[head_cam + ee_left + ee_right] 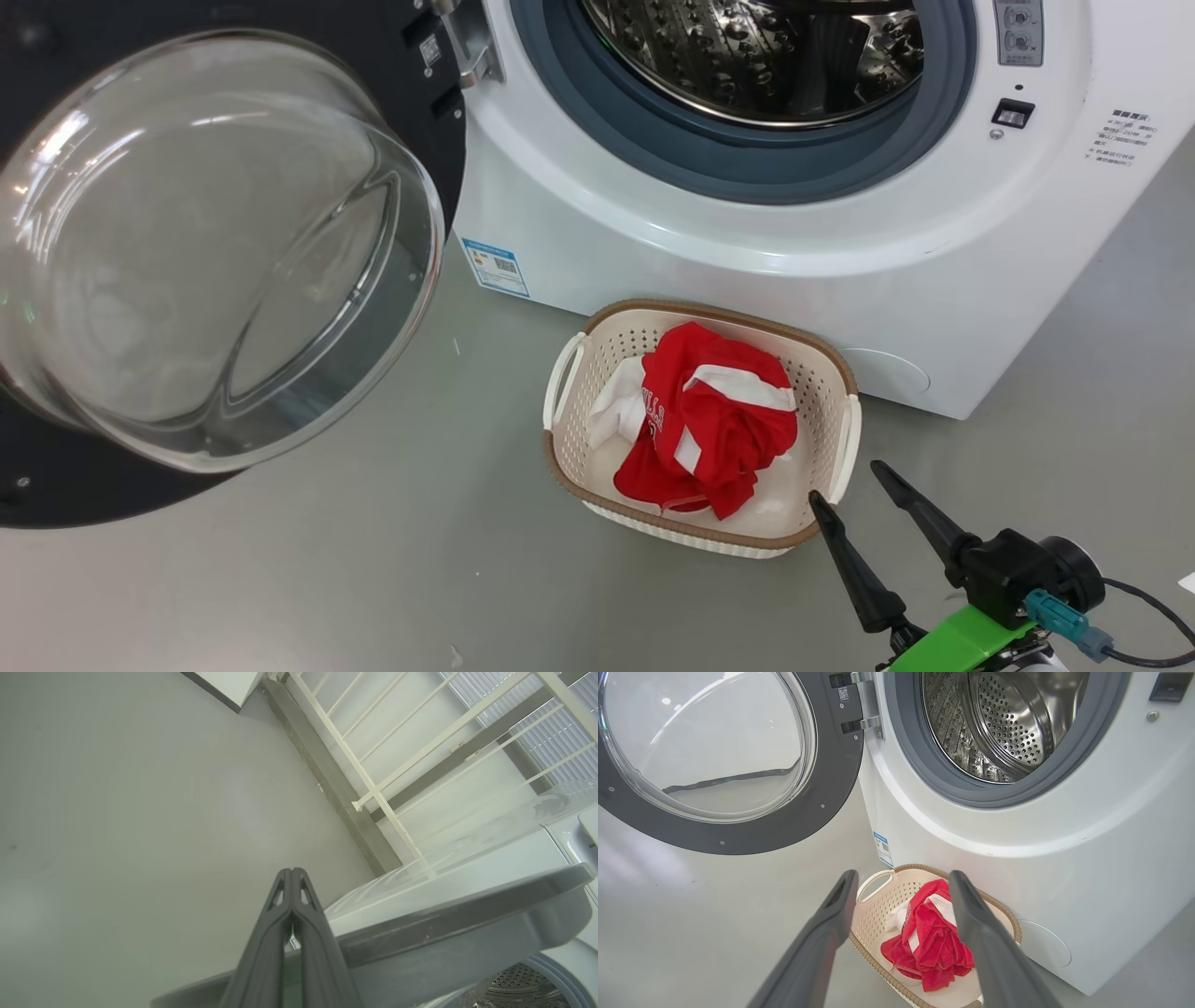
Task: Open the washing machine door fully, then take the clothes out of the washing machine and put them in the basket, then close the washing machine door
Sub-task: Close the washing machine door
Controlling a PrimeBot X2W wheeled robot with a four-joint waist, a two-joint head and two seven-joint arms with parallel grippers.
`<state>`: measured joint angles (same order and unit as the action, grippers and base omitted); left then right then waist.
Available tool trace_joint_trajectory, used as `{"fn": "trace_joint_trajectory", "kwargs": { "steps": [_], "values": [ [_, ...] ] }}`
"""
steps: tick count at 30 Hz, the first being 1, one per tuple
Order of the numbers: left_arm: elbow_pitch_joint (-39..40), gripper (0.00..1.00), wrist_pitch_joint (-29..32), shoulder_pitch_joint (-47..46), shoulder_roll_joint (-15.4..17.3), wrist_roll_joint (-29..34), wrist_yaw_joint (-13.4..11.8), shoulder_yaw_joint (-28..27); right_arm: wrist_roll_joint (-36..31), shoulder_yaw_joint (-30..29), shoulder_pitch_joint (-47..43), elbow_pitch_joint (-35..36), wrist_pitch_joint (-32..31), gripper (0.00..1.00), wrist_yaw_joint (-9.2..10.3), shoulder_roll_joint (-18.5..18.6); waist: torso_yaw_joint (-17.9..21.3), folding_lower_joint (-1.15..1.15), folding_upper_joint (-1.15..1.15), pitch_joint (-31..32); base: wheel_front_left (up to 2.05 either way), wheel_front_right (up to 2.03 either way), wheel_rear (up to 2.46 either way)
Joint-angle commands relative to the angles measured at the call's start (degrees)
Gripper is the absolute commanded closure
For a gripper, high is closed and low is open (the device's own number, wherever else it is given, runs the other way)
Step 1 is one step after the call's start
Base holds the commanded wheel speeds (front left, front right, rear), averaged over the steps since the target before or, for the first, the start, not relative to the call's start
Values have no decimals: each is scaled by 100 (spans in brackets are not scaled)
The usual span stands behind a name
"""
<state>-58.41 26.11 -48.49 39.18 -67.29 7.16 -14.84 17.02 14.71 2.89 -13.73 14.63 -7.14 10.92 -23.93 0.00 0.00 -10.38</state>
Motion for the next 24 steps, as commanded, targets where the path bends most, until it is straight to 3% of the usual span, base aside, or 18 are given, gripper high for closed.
{"fn": "trace_joint_trajectory", "kwargs": {
  "steps": [1, 14, 24],
  "values": [
    [86, 100, 208, -95, 484, -121, 33, -102, -44, 146, 201, 114, 37, 0, -35, 71, 9, 0, 0, -4, 0, 0, 0],
    [489, 100, 1338, 251, 434, -625, 33, 55, -36, 147, 208, 104, 37, 0, -35, 87, 48, 0, 0, -10, 0, 0, 0],
    [1575, 100, 2025, 791, 483, -1119, 33, 244, -38, 106, 177, 101, 37, 0, -35, 12, 51, 0, 0, 100, 0, 0, 0]
  ]
}}
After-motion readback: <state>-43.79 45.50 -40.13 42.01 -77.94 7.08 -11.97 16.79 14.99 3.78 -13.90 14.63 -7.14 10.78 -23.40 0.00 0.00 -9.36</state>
